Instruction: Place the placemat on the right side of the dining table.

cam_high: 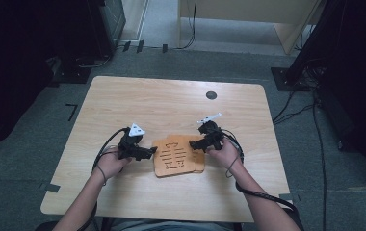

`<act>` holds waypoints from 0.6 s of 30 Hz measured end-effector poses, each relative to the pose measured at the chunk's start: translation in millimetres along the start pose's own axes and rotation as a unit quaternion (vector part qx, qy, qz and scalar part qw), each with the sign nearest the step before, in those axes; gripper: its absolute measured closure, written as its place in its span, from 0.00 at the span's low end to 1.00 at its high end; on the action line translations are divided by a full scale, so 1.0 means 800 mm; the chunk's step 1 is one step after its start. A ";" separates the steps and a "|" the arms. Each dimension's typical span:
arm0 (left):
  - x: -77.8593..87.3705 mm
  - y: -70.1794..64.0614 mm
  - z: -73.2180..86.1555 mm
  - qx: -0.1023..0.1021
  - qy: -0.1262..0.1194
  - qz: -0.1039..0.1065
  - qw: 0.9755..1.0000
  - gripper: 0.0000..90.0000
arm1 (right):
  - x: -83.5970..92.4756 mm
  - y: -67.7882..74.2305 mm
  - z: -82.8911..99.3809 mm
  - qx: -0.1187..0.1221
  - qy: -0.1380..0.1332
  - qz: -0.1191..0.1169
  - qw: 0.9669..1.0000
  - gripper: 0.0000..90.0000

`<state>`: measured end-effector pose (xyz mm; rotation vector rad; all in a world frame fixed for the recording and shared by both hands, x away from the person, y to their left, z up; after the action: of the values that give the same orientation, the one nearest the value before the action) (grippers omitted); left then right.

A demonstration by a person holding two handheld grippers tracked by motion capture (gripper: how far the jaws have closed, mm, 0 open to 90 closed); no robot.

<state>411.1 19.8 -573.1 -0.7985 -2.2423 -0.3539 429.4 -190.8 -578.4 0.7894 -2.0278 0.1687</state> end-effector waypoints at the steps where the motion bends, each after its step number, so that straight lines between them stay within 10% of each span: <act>1: -0.001 -0.001 0.000 0.000 0.000 0.000 1.000 0.17 | 0.002 0.001 -0.001 -0.002 -0.001 -0.003 1.000 0.16; 18: -0.002 0.002 0.005 0.005 0.009 -0.001 1.000 0.17 | 0.018 0.019 -0.014 -0.002 -0.021 -0.020 1.000 0.16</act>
<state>410.9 22.3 -577.4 -0.7852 -2.2274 -0.3487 422.8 -180.9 -557.7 0.8363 -2.0502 0.1267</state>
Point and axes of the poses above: each handheld gripper's, and its own axes: x roughly backward along the jaws, z roughly out of its underside, y roughly to its left, the point moved 10 cm from there along -x, roughly forward along the jaws, and after that the axes turned 6 degrees about -z, right-handed, at the moved point
